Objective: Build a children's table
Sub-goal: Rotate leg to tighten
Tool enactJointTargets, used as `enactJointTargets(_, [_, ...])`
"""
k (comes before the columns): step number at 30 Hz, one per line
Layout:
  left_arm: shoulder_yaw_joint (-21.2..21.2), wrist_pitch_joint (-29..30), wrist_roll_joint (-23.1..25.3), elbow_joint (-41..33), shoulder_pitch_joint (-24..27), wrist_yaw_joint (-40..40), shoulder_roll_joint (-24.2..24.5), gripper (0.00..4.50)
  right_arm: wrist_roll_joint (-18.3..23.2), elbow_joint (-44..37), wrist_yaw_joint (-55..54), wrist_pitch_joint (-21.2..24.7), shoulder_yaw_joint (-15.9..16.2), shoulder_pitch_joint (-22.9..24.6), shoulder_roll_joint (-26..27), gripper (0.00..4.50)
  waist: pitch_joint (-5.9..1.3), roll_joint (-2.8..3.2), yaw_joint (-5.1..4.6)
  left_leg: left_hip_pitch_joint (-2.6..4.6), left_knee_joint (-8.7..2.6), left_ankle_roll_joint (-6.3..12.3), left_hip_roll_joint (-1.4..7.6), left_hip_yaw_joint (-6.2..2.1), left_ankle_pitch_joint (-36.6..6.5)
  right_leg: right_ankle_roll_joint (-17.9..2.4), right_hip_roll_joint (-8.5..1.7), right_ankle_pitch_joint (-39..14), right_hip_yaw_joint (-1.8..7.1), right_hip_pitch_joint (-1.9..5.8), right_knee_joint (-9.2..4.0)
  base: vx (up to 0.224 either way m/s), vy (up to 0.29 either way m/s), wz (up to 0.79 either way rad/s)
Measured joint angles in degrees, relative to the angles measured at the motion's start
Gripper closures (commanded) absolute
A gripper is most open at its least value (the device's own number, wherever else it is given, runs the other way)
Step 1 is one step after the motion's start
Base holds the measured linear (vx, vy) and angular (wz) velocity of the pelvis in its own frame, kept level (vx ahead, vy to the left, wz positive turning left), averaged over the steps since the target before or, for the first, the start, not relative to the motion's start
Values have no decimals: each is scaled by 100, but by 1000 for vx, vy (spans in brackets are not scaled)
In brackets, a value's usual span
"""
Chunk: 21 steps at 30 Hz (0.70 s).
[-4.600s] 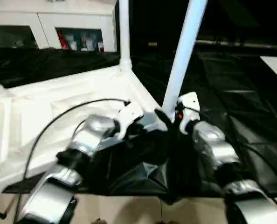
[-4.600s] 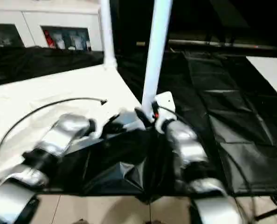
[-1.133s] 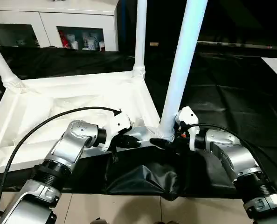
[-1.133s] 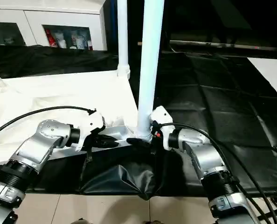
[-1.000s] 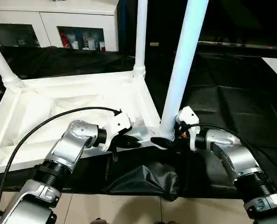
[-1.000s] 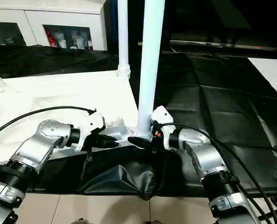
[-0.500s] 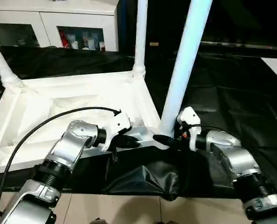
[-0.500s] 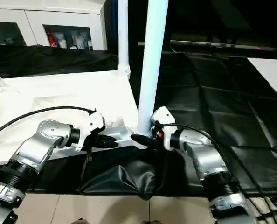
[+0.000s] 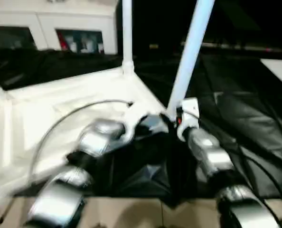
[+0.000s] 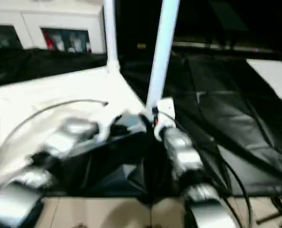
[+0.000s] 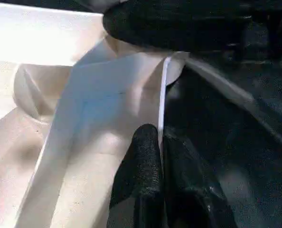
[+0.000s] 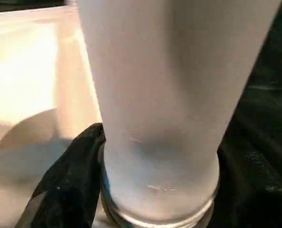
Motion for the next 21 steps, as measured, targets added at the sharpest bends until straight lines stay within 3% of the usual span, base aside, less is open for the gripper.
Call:
enactJointTargets(3, [108,-25,-22,332,-205,268,-145,450,-48,353,-504,-65,-122,-272,102,172,-4,6,25,-9,-14,0,2,0,0,5,3,-3,-4,-7,0,0,0,0])
enactJointTargets(10, [39,-243,26,443,-239,258,-119,450,-107,684,-613,-495,-272,-345,205,172,-3,5,27,-17,-13,2,2,2,1,4,1,-3,-4,-10,-1,0,0,0])
enactJointTargets(11, [15,-307,51,443,-224,227,-96,450,-103,744,-610,-590,-280,-346,218,116,-2,5,25,-15,-15,2,2,2,1,4,1,-3,-5,-10,0,0,0,0])
enactJointTargets(13, [10,-371,66,384,-165,125,-22,450,-97,770,-535,-674,-279,-335,247,102,-2,6,18,-12,-20,2,3,2,0,4,2,-3,-6,-10,1,0,0,0])
enactJointTargets(16, [-25,-539,81,45,88,-94,214,450,-99,526,-131,-796,-177,-89,263,75,-2,5,-54,-1,-25,1,8,-7,0,-1,16,0,-7,-12,3,0,0,0])
enactJointTargets(21, [-177,-826,47,-716,609,-920,624,450,3,-792,1158,-568,206,750,-330,34,6,18,37,-8,-34,1,11,1,0,0,12,-2,-12,-12,-4,0,0,0])
